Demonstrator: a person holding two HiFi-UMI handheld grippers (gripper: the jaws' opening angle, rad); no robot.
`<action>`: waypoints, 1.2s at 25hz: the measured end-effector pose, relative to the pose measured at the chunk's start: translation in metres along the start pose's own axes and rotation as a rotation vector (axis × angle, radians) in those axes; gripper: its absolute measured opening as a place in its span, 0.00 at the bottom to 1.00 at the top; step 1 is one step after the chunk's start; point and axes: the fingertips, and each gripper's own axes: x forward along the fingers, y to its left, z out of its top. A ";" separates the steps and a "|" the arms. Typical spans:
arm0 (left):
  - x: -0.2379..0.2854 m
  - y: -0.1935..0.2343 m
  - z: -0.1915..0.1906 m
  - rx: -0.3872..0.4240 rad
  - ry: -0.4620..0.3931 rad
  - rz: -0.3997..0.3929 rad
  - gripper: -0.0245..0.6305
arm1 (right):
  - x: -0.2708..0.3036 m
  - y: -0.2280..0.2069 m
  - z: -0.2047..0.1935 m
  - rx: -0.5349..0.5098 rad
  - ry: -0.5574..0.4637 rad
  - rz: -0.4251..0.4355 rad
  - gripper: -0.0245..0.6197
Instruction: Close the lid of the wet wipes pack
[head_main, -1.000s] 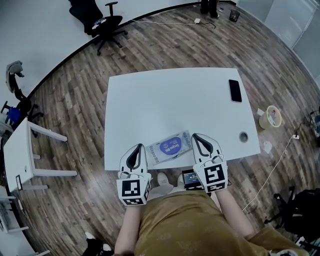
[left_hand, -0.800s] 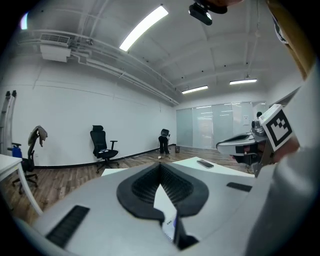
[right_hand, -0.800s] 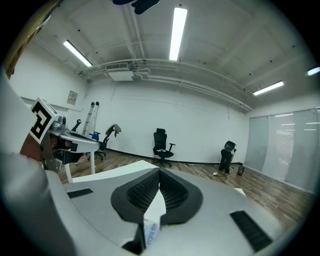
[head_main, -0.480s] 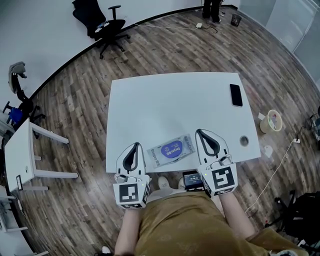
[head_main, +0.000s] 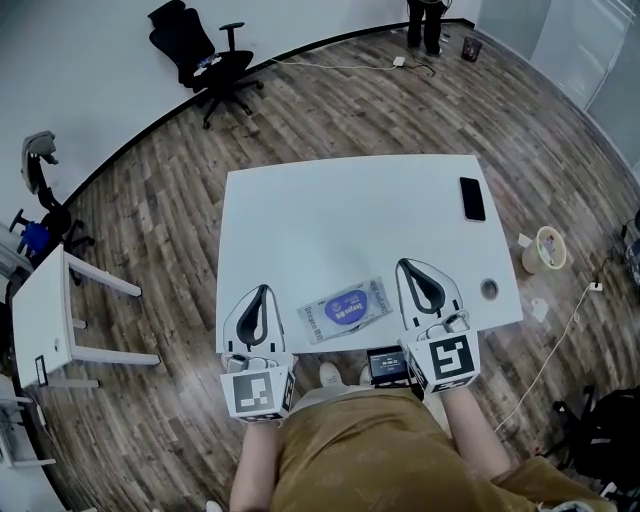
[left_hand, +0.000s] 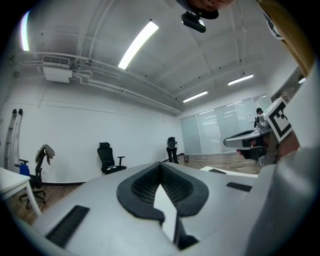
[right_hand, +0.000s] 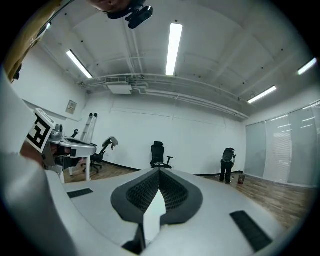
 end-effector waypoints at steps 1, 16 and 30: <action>0.000 0.001 -0.001 0.001 0.004 0.005 0.04 | 0.000 -0.001 0.001 0.001 -0.005 -0.002 0.05; 0.004 0.015 -0.006 -0.019 0.008 0.031 0.04 | 0.004 -0.003 -0.003 -0.010 0.004 -0.013 0.05; 0.010 0.010 -0.007 -0.020 0.002 0.016 0.04 | -0.002 -0.011 -0.004 -0.005 -0.005 -0.027 0.05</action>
